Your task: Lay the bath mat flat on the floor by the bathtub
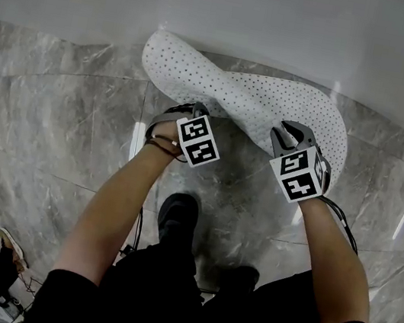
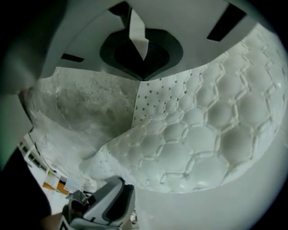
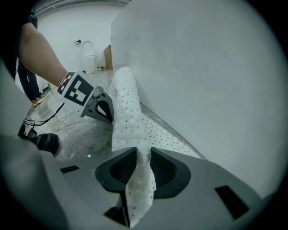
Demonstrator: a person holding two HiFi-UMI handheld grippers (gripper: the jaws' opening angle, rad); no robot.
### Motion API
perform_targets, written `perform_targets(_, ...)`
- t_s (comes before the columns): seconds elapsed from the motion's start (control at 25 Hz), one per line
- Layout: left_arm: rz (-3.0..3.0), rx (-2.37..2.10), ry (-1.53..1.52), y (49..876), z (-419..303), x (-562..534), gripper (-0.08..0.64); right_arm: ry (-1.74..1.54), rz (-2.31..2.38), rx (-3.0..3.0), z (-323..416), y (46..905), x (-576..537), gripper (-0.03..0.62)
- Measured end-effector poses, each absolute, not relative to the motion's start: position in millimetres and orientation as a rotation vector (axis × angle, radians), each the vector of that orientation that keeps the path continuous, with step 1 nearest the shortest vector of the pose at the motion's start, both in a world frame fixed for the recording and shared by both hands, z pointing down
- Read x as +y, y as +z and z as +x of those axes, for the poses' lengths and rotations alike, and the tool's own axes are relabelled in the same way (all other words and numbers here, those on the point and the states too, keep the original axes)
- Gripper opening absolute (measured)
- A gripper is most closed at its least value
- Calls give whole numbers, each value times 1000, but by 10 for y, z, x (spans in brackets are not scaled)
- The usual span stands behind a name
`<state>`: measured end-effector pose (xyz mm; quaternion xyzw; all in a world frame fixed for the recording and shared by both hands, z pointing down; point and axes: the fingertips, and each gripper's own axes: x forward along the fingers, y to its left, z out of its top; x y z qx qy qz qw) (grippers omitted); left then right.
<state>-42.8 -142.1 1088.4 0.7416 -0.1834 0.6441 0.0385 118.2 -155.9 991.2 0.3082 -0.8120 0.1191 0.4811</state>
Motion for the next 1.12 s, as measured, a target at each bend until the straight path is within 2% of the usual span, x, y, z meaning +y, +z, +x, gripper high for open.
perform_targets(0.2,2147,-484,1735,10922,-461,-1091,9,269,727,-1981,1176,9931,-1513,110)
perform_targets(0.44,2265,-668,1764,10820,-545,-1231,14,266,712,-1990,1165,9914,-1482,109)
perform_targets(0.48,2265,-716,1720,10795,-520,-1318,70,264,708,-1993,1163,9903,-1469,109)
perform_targets(0.52,2252,-740,1675,10783,-484,-1384,180,263,704,-1998,1160,9889,-1450,109)
perform_targets(0.56,2230,-744,1642,10788,-447,-1422,229,264,701,-2003,1156,9877,-1424,109)
perform_targets(0.68,2189,-700,1646,10860,-373,-1435,278,280,695,-2013,1142,9859,-1346,109)
perform_targets(0.96,2217,-651,1519,10940,-402,-1497,291,286,685,-2015,1162,9881,-1307,110)
perform_targets(1.0,2215,-666,1505,10935,-415,-1516,282,285,683,-2014,1160,9883,-1299,110)
perform_targets(1.08,2212,-686,1502,10921,-446,-1553,193,281,680,-2009,1157,9890,-1285,110)
perform_targets(1.12,2219,-685,1519,10912,-450,-1558,185,280,679,-2006,1159,9893,-1282,110)
